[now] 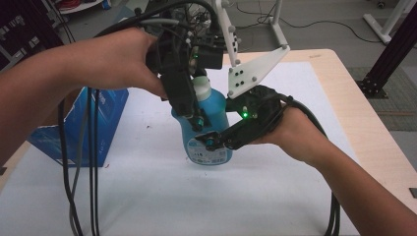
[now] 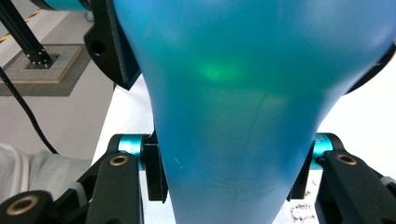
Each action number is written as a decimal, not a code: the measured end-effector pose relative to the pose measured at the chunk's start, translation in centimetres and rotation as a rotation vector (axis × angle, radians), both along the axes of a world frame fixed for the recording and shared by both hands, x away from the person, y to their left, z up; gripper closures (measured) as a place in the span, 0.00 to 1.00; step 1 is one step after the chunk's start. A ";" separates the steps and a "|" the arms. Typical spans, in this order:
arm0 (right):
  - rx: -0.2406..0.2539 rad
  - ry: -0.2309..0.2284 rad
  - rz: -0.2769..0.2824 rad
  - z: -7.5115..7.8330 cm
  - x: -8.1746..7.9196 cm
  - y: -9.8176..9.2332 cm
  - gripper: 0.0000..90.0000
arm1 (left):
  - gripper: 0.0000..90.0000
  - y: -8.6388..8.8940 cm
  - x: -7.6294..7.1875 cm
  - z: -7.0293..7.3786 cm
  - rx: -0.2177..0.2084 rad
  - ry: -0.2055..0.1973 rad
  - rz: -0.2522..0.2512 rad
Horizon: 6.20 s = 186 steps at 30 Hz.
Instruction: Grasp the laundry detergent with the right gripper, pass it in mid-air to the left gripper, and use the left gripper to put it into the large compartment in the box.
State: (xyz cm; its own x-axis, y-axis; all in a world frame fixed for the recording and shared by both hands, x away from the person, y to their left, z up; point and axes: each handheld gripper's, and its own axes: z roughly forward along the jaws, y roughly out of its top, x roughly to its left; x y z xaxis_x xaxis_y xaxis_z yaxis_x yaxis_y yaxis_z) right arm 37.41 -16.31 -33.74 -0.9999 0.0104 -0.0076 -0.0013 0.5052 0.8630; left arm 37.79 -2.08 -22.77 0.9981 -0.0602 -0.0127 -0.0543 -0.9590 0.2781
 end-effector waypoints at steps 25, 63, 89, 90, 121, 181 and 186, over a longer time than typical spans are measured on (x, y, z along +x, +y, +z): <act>-0.233 0.065 -0.081 2.0 0.2 -3.3 0.13 | 0.42 4.3 0.9 4.9 0.040 -0.045 0.167; -0.634 0.110 -0.225 7.1 2.9 -12.0 0.01 | 0.42 22.1 2.1 14.8 -0.015 -0.086 0.691; -0.647 0.099 -0.244 6.6 3.2 -11.4 0.01 | 0.42 27.2 2.4 9.4 0.023 -0.092 0.758; -0.647 0.099 -0.244 6.6 3.2 -11.4 0.01 | 0.42 27.2 2.4 9.4 0.023 -0.092 0.758; -0.659 0.146 -0.240 4.4 3.3 -11.7 0.01 | 0.42 27.3 4.5 -3.6 0.123 -0.031 0.708; -0.621 0.062 -0.276 4.9 2.9 -11.4 0.01 | 0.20 26.5 3.7 3.1 -0.199 -0.047 0.803; -0.610 0.055 -0.279 5.1 2.8 -11.4 0.01 | 0.20 25.2 3.7 3.3 -0.203 -0.040 0.762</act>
